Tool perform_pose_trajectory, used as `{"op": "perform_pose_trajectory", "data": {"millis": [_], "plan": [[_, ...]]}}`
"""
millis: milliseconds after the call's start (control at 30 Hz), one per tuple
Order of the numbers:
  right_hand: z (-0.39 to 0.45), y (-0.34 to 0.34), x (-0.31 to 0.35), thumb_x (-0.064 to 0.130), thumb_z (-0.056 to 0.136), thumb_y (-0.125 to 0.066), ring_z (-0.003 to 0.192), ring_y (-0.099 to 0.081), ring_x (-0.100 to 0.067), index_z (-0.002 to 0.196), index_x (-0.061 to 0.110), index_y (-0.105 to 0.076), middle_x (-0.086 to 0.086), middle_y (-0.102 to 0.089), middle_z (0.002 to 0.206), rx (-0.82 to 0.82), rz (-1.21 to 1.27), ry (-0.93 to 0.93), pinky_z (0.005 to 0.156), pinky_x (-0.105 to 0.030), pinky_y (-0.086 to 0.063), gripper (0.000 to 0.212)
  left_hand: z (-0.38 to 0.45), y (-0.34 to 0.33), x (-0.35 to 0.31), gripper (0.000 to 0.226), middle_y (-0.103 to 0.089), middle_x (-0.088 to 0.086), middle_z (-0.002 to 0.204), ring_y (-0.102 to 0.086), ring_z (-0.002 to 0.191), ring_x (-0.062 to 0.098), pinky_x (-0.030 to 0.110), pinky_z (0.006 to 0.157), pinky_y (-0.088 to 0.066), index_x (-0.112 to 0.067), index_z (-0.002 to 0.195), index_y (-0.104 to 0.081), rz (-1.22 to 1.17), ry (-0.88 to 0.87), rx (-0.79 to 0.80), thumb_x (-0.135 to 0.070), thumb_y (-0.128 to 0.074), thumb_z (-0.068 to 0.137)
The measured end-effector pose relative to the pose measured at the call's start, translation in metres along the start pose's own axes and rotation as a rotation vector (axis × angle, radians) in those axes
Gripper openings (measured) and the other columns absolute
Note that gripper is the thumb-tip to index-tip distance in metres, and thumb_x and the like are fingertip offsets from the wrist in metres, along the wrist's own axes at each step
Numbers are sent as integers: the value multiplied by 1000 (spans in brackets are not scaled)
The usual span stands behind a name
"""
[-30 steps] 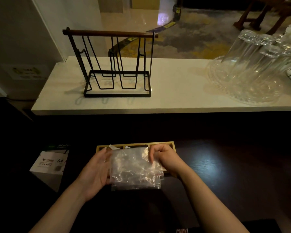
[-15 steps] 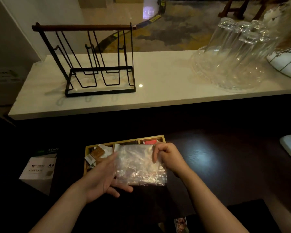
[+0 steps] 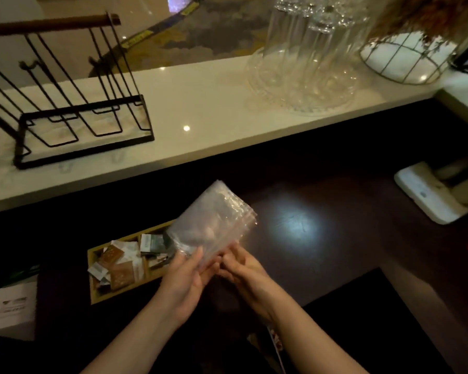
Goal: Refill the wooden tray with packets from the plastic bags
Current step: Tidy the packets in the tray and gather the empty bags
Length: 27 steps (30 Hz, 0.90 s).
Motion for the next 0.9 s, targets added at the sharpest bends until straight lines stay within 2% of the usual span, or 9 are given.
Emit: {"op": "perform_pose_trajectory", "data": {"millis": [133, 233, 333, 433, 500, 567, 633, 733, 900], "plan": [[-13, 21, -1, 11, 88, -62, 99, -68, -26, 101, 10, -68, -13, -73, 102, -380, 29, 110, 86, -32, -54, 15, 2, -38, 31, 32, -69, 11, 114, -66, 105, 25, 37, 83, -57, -13, 126, -51, 262, -52, 107, -5, -41, 96], [-28, 57, -1, 8, 87, -62, 96, -69, -31, 101, 6, -67, -17, -73, 100, -569, 115, 170, 85, -42, -55, 15, 11, -60, 54, 30, -72, 8, 108, -69, 97, 22, 36, 78, -58, -16, 120, -55, 477, -30, 183, -7, -52, 92], [-46, 97, -3, 12, 85, -65, 95, -69, -32, 106, 3, -67, -18, -72, 102, -717, 154, 231, 84, -43, -55, 23, 28, -70, 74, 24, -72, 10, 97, -70, 82, 20, 28, 64, -57, -17, 106, -60, 689, -15, 245, -3, -59, 87], [-71, 142, -9, 13, 87, -64, 75, -69, -24, 102, 3, -68, -17, -72, 94, -880, 171, 251, 61, -32, -57, 19, 49, -79, 94, 14, -69, -5, 90, -65, 85, 11, 28, 72, -53, -29, 90, -58, 1083, -168, 317, -16, -61, 87], [-90, 168, -17, 12, 89, -61, 65, -67, -20, 101, 3, -68, -13, -72, 89, -971, 182, 254, 48, -26, -55, 17, 56, -98, 104, 12, -65, -12, 103, -58, 99, 5, 25, 83, -46, -31, 100, -57, 1437, -448, 392, -25, -55, 90], [-112, 195, -32, 11, 90, -60, 59, -67, -21, 99, 1, -67, -11, -72, 87, -1085, 220, 261, 43, -23, -53, 15, 58, -123, 126, 27, -58, -11, 123, -49, 118, 7, 27, 97, -41, -28, 118, -54, 1636, -643, 545, -29, -46, 92], [-133, 215, -51, 13, 90, -60, 58, -67, -21, 98, 0, -66, -16, -70, 87, -1187, 267, 255, 42, -24, -52, 16, 62, -138, 155, 40, -44, -11, 143, -35, 135, 10, 33, 110, -33, -30, 132, -46, 1774, -708, 685, -34, -40, 93], [-159, 244, -88, 16, 90, -61, 69, -68, -23, 101, 4, -66, -16, -71, 90, -1324, 328, 246, 45, -26, -53, 17, 72, -144, 202, 48, -25, -10, 155, -18, 144, 13, 40, 115, -23, -35, 142, -32, 1982, -723, 861, -40, -34, 94], [-166, 276, -176, 16, 91, -60, 77, -65, -27, 101, -11, -53, -6, -64, 89, -1432, 514, 126, 44, -24, -53, 30, 82, -136, 232, 53, -20, 0, 158, -16, 145, 22, 48, 115, -20, -31, 147, -21, 2232, -846, 902, -44, -27, 97]]}}
Point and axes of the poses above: each hand's wrist, its own z-axis towards the middle knuckle, its own y-axis out of the back of the hand, x = y × z, the point moved 6 cm from there along z, towards the middle knuckle
